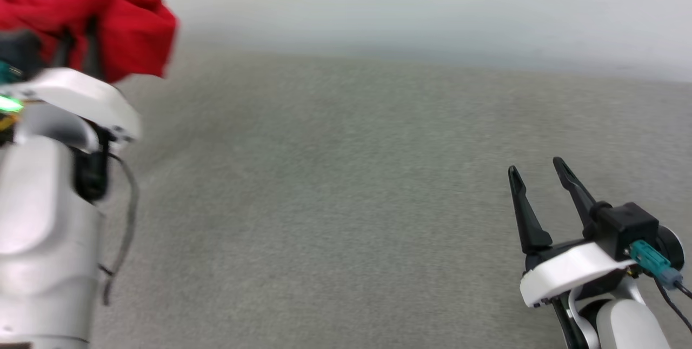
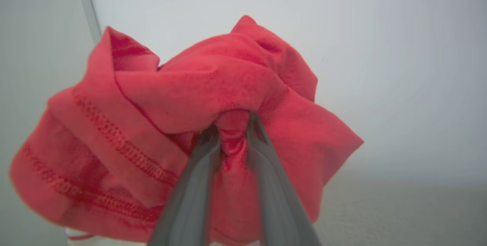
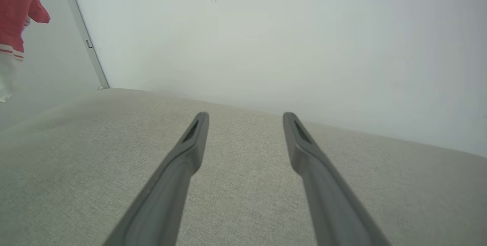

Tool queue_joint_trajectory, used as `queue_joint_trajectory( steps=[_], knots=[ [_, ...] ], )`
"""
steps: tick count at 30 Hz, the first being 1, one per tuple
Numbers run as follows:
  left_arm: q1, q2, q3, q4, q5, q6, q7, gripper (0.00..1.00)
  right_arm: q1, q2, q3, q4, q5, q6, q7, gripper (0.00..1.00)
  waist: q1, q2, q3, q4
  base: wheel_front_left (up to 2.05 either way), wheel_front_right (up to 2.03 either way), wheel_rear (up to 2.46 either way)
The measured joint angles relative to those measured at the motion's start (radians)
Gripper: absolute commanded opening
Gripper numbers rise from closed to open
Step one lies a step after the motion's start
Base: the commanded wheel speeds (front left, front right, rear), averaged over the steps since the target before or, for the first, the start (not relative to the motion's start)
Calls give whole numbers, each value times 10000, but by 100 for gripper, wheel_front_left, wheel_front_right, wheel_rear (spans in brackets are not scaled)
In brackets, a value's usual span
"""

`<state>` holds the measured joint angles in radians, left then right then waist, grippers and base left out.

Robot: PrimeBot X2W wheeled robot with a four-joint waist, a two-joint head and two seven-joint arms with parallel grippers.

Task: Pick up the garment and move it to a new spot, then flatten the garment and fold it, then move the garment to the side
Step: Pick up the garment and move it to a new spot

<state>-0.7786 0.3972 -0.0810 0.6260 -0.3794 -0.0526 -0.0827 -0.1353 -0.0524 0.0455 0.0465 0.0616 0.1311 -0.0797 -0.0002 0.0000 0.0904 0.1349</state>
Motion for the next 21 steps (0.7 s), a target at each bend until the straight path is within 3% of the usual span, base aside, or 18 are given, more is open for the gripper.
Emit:
queue_joint_trajectory(
  steps=[13, 17, 21],
  knots=[
    [2805, -2224, -1622, -2123, -318, -209, 65, 0, 664, 10, -163, -288, 178, -2, 272, 100, 0, 0, -876, -1913, 0, 0, 0],
    [3677, -2957, -2840, -2240, -290, -451, 224, 0, 802, 8, -318, -479, 224, -2, 366, 100, 1, 0, -753, -2477, 0, 0, 0],
    [4263, -3198, -3900, -1848, -299, -617, 504, 0, 746, 17, -169, -500, 347, 0, 349, 100, 1, 1, -358, -2690, 0, 0, 0]
  ],
)
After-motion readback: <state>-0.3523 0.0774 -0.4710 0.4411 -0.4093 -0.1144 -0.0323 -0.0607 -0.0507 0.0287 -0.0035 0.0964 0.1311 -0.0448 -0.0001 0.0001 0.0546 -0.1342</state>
